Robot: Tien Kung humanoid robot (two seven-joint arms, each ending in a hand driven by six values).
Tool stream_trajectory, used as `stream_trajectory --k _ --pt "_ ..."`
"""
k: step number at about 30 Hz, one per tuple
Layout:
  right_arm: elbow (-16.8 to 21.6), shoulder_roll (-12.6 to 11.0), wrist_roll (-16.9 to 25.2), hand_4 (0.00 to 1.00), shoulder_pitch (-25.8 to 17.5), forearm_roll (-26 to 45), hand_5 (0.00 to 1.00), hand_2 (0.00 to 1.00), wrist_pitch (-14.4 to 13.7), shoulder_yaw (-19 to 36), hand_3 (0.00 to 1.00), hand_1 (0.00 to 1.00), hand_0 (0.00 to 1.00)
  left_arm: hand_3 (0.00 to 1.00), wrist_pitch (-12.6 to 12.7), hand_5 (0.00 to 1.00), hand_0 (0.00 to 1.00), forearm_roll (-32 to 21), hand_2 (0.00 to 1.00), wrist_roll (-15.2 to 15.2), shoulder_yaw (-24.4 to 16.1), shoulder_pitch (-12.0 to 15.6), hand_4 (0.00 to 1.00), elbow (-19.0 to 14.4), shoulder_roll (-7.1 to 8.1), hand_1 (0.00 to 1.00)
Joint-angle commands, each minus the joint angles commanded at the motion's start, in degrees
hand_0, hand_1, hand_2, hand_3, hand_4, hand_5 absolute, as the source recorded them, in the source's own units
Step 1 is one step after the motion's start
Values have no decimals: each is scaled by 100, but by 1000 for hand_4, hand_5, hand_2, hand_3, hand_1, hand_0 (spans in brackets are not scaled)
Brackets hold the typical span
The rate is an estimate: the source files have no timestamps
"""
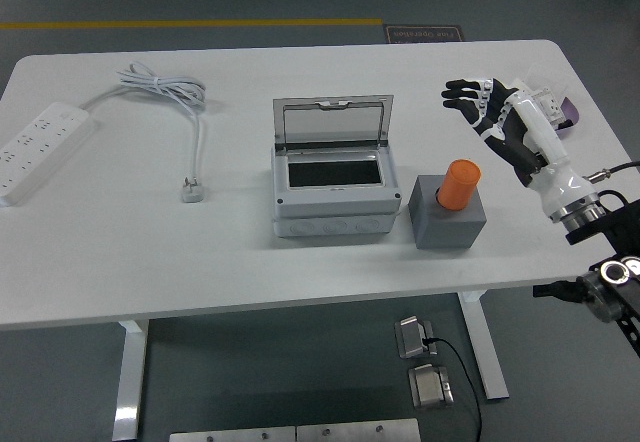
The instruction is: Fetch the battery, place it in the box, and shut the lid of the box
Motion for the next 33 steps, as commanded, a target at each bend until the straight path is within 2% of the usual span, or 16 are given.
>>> stream_trajectory --k 3,5,6,11,12,17,22,28,33 --pt "-20 -10 -19 998 -7 309 788 713 16 7 807 711 795 628 1 220 673 -22 673 -14 17 -5 630 4 8 710" --pt "-43 -11 -23 998 -14 756 788 713 11 18 807 711 795 628 -1 220 673 -40 673 -28 34 -11 630 9 17 710" --pt "-57 -4 -19 998 -15 956 862 704 -7 21 821 713 801 627 -2 219 673 -37 673 -29 33 -14 629 9 21 710" --pt "-103 18 18 998 -8 1771 862 704 -87 4 821 713 801 627 -7 219 673 -4 673 -18 16 -24 629 8 37 710" --pt "-114 22 24 998 -7 1924 998 690 -97 -2 767 691 794 627 -8 220 673 6 673 -16 10 -29 628 8 39 708" --pt "-145 38 39 998 -9 2345 998 690 -107 -10 767 691 794 627 -11 220 673 -24 673 -33 37 -47 628 12 41 708" --pt "-229 71 111 998 -3 2210 998 684 -201 -5 749 688 788 626 -5 219 673 -64 672 -38 58 -43 627 11 18 709" --pt "-439 228 451 998 3 2296 998 680 -419 -43 746 691 791 626 -1 220 673 -113 671 -46 86 -34 628 10 -16 709" --pt "-600 376 758 998 49 2880 998 680 -465 -247 743 690 798 626 -2 221 673 -108 670 -39 80 -28 627 7 -26 709"
